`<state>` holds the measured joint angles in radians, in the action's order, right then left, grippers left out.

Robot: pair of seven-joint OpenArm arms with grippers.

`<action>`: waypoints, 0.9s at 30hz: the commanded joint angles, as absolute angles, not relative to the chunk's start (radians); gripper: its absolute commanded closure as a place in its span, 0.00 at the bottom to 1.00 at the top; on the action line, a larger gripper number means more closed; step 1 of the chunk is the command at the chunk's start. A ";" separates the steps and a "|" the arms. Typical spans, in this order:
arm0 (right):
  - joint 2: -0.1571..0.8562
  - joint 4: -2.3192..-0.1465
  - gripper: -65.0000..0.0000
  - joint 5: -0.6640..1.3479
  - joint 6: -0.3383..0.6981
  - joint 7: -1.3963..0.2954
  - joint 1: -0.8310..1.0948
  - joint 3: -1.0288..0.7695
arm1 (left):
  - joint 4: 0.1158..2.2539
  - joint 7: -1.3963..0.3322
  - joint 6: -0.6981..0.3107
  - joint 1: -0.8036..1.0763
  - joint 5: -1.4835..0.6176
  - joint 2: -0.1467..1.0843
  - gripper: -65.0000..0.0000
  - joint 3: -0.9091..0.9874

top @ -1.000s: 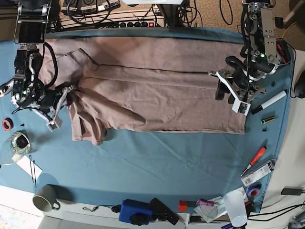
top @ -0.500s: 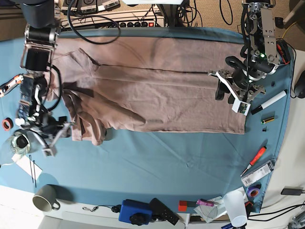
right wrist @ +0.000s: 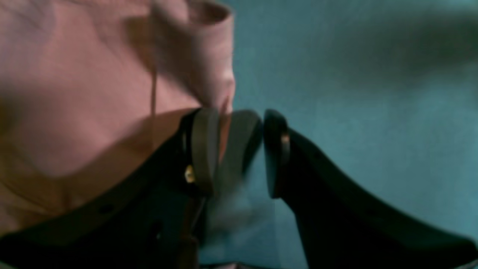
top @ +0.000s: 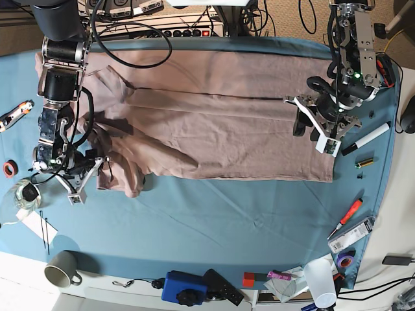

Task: Fold the T-shirt properly
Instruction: 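Regrasp the folded sleeve and hem corner with the right gripper, then move the left gripper to the opposite hem corner and grasp it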

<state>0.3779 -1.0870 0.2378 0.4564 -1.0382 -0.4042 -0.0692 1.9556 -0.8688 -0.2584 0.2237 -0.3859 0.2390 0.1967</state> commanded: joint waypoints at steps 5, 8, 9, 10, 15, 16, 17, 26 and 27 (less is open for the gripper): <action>0.394 -0.999 0.68 0.231 0.428 -1.026 -0.426 -0.073 | 1.972 -0.806 -0.259 0.215 -0.395 0.247 0.60 0.199; 0.393 -0.985 0.68 0.231 0.428 -1.016 -0.427 -0.073 | 1.970 -0.776 -0.259 0.192 -0.376 0.247 0.60 0.199; 0.394 -0.986 0.68 0.231 0.428 -1.016 -0.427 -0.073 | 1.964 -0.776 -0.259 0.176 -0.358 0.247 0.60 0.199; 0.394 -0.986 0.68 0.231 0.428 -1.013 -0.429 -0.073 | 1.955 -0.770 -0.258 0.155 -0.333 0.247 0.60 0.199; 0.394 -0.986 0.68 0.231 0.428 -1.009 -0.429 -0.073 | 1.823 -0.740 -0.259 0.014 -0.261 0.252 0.60 0.199; 0.394 -0.986 0.68 0.231 0.428 -1.009 -0.429 -0.073 | 1.785 -0.740 -0.259 -0.018 -0.261 0.253 0.60 0.199; 0.394 -0.986 0.68 0.231 0.428 -1.009 -0.429 -0.073 | 1.745 -0.740 -0.259 -0.050 -0.261 0.253 0.60 0.199; 0.393 -0.986 0.68 0.231 0.428 -0.999 -0.429 -0.073 | 1.367 -0.819 -0.258 -0.284 -0.143 0.262 0.60 0.199; 0.393 -0.986 0.68 0.231 0.429 -0.992 -0.429 -0.073 | 1.340 -0.827 -0.249 -0.295 -0.129 0.266 0.60 0.199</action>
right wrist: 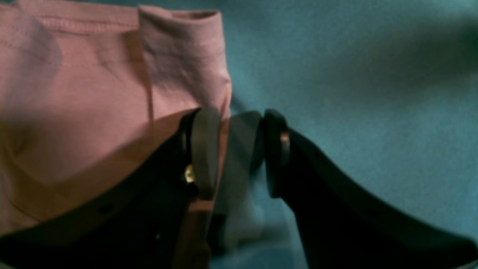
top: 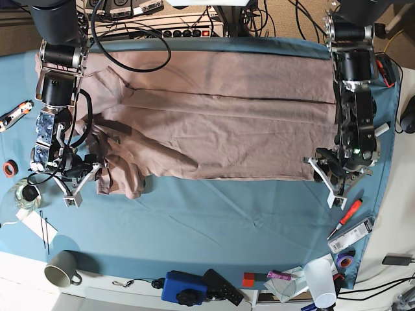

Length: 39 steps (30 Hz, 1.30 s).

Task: Fold the T-shirt properly
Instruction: 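Move the left gripper to the opposite hem corner and grasp it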

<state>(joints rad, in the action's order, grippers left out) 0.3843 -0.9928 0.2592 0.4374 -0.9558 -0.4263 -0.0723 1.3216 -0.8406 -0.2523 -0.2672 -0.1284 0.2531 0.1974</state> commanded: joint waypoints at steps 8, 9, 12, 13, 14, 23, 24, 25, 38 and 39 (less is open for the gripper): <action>0.393 -0.986 0.68 0.236 0.429 -0.990 -0.430 -0.073 | 1.298 -0.876 -0.251 -0.287 -0.183 0.282 0.60 0.199; 0.393 -0.986 0.68 0.238 0.429 -0.990 -0.429 -0.073 | 1.298 -0.877 -0.265 -0.284 -0.207 0.282 0.62 0.199; 0.393 -0.986 0.79 0.238 0.429 -0.990 -0.429 -0.073 | 1.298 -0.905 -0.275 -0.282 -0.246 0.279 0.75 0.199; 0.393 -0.986 0.85 0.238 0.429 -0.990 -0.429 -0.073 | 1.298 -0.910 -0.275 -0.283 -0.260 0.279 0.80 0.199; 0.393 -0.986 0.93 0.238 0.429 -0.990 -0.430 -0.073 | 1.298 -0.909 -0.275 -0.282 -0.268 0.280 0.86 0.199; 0.393 -1.042 1.00 0.238 0.426 -0.970 -0.435 -0.073 | 1.299 -0.910 -0.273 -0.283 -0.274 0.280 1.00 0.199; 0.393 -1.063 1.00 0.238 0.426 -0.959 -0.435 -0.074 | 1.302 -0.910 -0.268 -0.283 -0.274 0.280 1.00 0.199; 0.393 -1.086 1.00 0.238 0.426 -0.951 -0.435 -0.074 | 1.306 -0.916 -0.255 -0.283 -0.274 0.280 1.00 0.199; 0.399 -1.291 1.00 0.298 0.430 -0.953 -0.435 -0.074 | 1.506 -1.075 -0.226 -0.282 -0.368 0.281 1.00 0.199; 0.400 -1.295 1.00 0.298 0.430 -0.959 -0.435 -0.074 | 1.506 -1.077 -0.226 -0.283 -0.374 0.283 1.00 0.199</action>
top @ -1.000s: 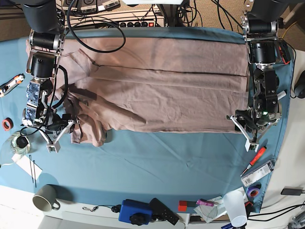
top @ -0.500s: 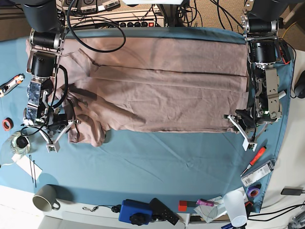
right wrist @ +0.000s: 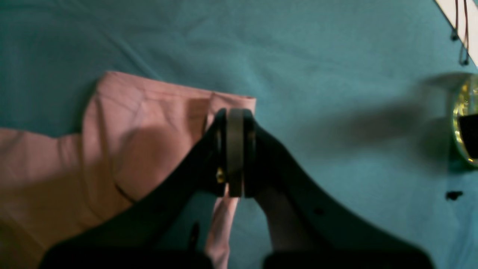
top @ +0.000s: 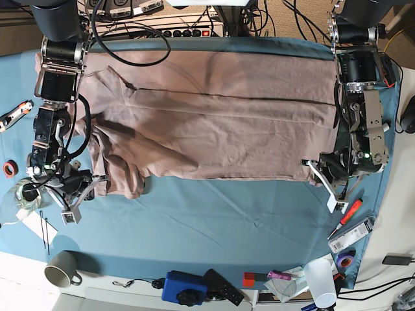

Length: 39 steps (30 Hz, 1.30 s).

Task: Fold the T-shirt properly
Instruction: 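Move the left gripper to the opposite hem corner and grasp it, then hold the hem corner with the left gripper while right gripper adjusts sleeve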

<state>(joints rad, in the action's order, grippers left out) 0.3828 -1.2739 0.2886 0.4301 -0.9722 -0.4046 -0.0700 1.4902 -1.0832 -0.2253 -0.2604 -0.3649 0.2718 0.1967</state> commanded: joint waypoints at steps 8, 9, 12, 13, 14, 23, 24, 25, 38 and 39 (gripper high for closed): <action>0.410 -1.296 1.00 0.291 0.430 -1.009 -0.435 -0.074 | 1.506 -1.078 -0.226 -0.282 -0.382 0.283 1.00 0.199; 0.410 -1.296 1.00 0.290 0.431 -1.023 -0.435 -0.074 | 1.506 -1.078 -0.226 -0.282 -0.383 0.283 1.00 0.199; 0.410 -1.296 0.77 0.291 0.456 -1.055 -0.435 -0.074 | 1.506 -1.078 -0.226 -0.282 -0.383 0.283 1.00 0.199; 0.410 -1.296 0.69 0.291 0.456 -1.062 -0.435 -0.074 | 1.506 -1.078 -0.226 -0.282 -0.383 0.283 1.00 0.199; 0.410 -1.296 0.64 0.290 0.456 -1.066 -0.435 -0.074 | 1.506 -1.079 -0.226 -0.282 -0.383 0.283 1.00 0.199; 0.410 -1.294 0.64 0.107 0.321 -1.001 -0.435 0.018 | 1.506 -1.085 -0.227 -0.282 -0.382 0.283 1.00 0.199; 0.410 -1.294 0.64 0.094 0.302 -0.998 -0.435 0.037 | 1.506 -1.085 -0.229 -0.282 -0.382 0.283 1.00 0.199; 0.410 -1.294 0.64 0.092 0.284 -1.001 -0.435 0.056 | 1.506 -1.085 -0.230 -0.282 -0.382 0.283 1.00 0.199; 0.387 -1.021 0.64 0.104 0.292 -0.918 -0.433 0.111 | 1.506 -1.085 -0.229 -0.282 -0.381 0.282 1.00 0.199; 0.384 -1.005 0.64 0.114 0.303 -0.918 -0.432 0.111 | 1.506 -1.085 -0.229 -0.282 -0.382 0.282 1.00 0.199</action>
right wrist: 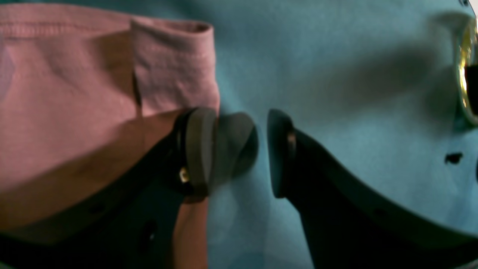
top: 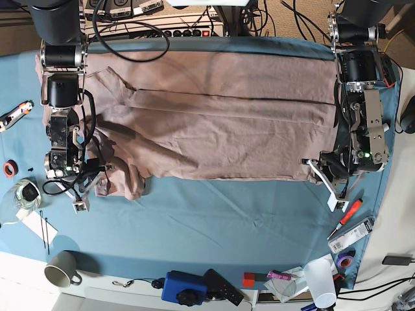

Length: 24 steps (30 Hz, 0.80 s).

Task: Fold the T-shirt properly
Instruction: 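Hold the hem corner with the left gripper while right gripper adjusts sleeve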

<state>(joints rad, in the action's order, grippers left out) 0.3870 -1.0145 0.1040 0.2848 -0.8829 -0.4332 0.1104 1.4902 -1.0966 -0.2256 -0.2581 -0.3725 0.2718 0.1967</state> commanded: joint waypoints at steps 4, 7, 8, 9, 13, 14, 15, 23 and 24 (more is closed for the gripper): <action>0.378 -0.984 0.64 0.143 0.310 -0.897 -0.433 0.111 | 1.506 -1.084 -0.229 -0.282 -0.383 0.282 1.00 0.199; 0.376 -0.984 0.72 0.142 0.310 -0.892 -0.436 0.111 | 1.506 -1.084 -0.229 -0.282 -0.383 0.282 1.00 0.199; 0.377 -0.984 0.81 0.142 0.310 -0.898 -0.435 0.111 | 1.506 -1.084 -0.229 -0.282 -0.383 0.282 1.00 0.199; 0.377 -0.984 0.90 0.142 0.310 -0.912 -0.435 0.111 | 1.506 -1.084 -0.229 -0.282 -0.383 0.282 1.00 0.199; 0.377 -0.984 1.00 0.133 0.287 -0.956 -0.436 0.111 | 1.506 -1.083 -0.229 -0.282 -0.383 0.282 1.00 0.199; 0.377 -0.984 1.00 0.117 0.270 -0.958 -0.436 0.111 | 1.506 -1.081 -0.229 -0.282 -0.383 0.282 1.00 0.199; 0.377 -0.985 1.00 0.097 0.251 -0.957 -0.435 0.111 | 1.506 -1.081 -0.229 -0.282 -0.384 0.282 1.00 0.199; 0.402 -1.002 1.00 0.025 0.197 -0.935 -0.455 0.109 | 1.506 -1.082 -0.229 -0.282 -0.435 0.280 1.00 0.199; 0.415 -1.002 1.00 0.025 0.192 -0.936 -0.458 0.109 | 1.506 -1.082 -0.229 -0.282 -0.435 0.279 1.00 0.199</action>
